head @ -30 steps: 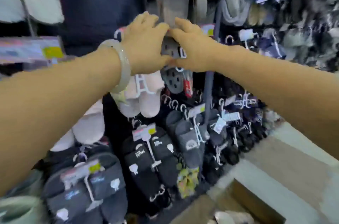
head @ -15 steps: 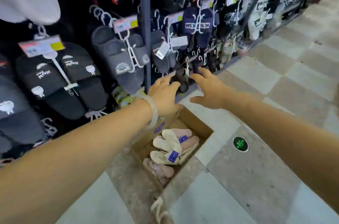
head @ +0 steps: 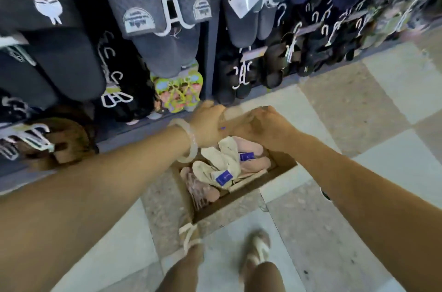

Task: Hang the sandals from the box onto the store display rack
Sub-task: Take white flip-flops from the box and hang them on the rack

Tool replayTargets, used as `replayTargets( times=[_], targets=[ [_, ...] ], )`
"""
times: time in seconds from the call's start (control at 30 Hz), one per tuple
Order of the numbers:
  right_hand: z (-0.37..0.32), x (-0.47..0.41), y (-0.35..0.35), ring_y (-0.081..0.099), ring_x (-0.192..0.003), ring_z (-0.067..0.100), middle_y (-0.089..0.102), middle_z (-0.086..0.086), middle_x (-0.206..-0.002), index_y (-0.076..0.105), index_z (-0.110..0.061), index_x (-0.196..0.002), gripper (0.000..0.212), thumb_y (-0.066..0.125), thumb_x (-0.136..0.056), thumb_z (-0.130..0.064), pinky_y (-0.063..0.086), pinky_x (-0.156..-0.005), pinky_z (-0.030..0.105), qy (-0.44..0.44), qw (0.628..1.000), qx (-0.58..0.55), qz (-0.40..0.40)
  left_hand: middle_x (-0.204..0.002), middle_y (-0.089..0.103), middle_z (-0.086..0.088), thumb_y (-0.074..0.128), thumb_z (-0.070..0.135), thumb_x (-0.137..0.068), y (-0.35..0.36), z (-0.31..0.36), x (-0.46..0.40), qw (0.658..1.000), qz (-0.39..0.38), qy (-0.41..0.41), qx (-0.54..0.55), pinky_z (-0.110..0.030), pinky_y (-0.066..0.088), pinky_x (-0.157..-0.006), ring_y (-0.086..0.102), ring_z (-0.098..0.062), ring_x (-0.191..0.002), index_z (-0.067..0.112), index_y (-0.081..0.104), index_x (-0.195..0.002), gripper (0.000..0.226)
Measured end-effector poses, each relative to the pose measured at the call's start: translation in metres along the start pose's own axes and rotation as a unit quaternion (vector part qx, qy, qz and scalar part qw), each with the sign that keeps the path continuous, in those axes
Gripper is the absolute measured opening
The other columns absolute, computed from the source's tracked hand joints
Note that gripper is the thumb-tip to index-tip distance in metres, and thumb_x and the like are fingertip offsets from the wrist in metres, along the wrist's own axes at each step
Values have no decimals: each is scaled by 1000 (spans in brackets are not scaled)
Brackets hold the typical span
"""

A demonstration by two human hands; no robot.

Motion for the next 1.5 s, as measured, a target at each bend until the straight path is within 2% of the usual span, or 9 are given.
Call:
replayTargets(
  times=[0.1, 0.17, 0.27, 0.4, 0.7, 1.07, 1.27, 1.4, 1.5],
  targets=[
    [10, -50, 47, 45, -125, 27, 51, 6, -128, 49, -14, -130, 54, 46, -84, -42, 39, -100, 33, -31, 998, 0, -62, -107, 53, -16, 59, 48, -80, 26, -38, -24, 997, 0, -75, 22, -34, 37, -74, 54, -36, -104, 9, 54, -95, 41],
    [18, -81, 73, 53, -115, 20, 54, -3, -123, 50, -20, -126, 59, 40, -80, -55, 45, -93, 32, -54, 995, -12, -79, -110, 59, -14, 56, 48, -80, 45, -59, -37, 992, 8, -105, 62, -34, 40, -77, 56, -38, -107, 10, 59, -104, 45],
    [26, -102, 103, 48, -120, 22, 52, 3, -132, 47, -14, -130, 45, 54, -90, -34, 37, -98, 32, -78, 990, -4, -113, -115, 61, -4, 56, 20, -87, 68, -78, -47, 985, 38, -127, 110, -26, 40, -80, 57, -24, -108, 18, 58, -119, 33],
    [59, -132, 184, 46, -126, 25, 46, 9, -140, 39, -14, -139, 50, 53, -93, -28, 37, -101, 31, -94, 980, 6, -173, -108, 64, -9, 41, 54, -80, 136, -113, -72, 968, 45, -200, 143, -32, 49, -83, 61, -28, -99, 17, 57, -115, 53],
    [91, -207, 437, 52, -117, 27, 54, 10, -127, 48, -8, -124, 33, 51, -93, -20, 44, -94, 30, -155, 941, 82, -288, -127, 57, -10, 53, 23, -93, 315, -235, -133, 934, 76, -300, 179, -29, 41, -91, 52, -26, -117, 13, 50, -129, 38],
    [33, -286, 591, 55, -111, 34, 58, 20, -122, 55, 2, -116, 27, 46, -95, -14, 44, -88, 38, -335, 872, 246, -260, -120, 60, 0, 54, 25, -92, 391, -337, -218, 947, 100, -244, 186, -25, 41, -88, 56, -14, -107, 20, 52, -123, 32],
    [43, -280, 618, 40, -130, 36, 37, 19, -145, 26, 2, -142, 58, 46, -96, -28, 39, -101, 47, -351, 798, 404, -277, -105, 61, 3, 55, 25, -92, 381, -343, -231, 933, 159, -228, 230, -26, 44, -86, 58, -17, -101, 20, 55, -121, 30],
    [54, -277, 610, 41, -130, 32, 43, 16, -142, 35, -2, -139, 47, 47, -96, -17, 36, -104, 41, -279, 875, 295, -264, -116, 61, 0, 55, 25, -92, 393, -338, -222, 934, 130, -230, 241, -28, 45, -92, 57, -17, -110, 19, 56, -121, 30],
    [55, -296, 580, 65, -93, 30, 66, 17, -99, 64, -4, -101, 20, 54, -90, -17, 53, -77, 32, -184, 932, 58, -307, -120, 60, -1, 55, 24, -92, 399, -342, -226, 938, 115, -218, 243, -27, 44, -94, 56, -17, -111, 18, 56, -121, 30]
  ],
)
Point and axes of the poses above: each hand's wrist, its own x-axis away from the middle knuckle, its own y-axis out of the palm, z = x × y, the point moved 9 cm from there along -x, towards the middle knuckle
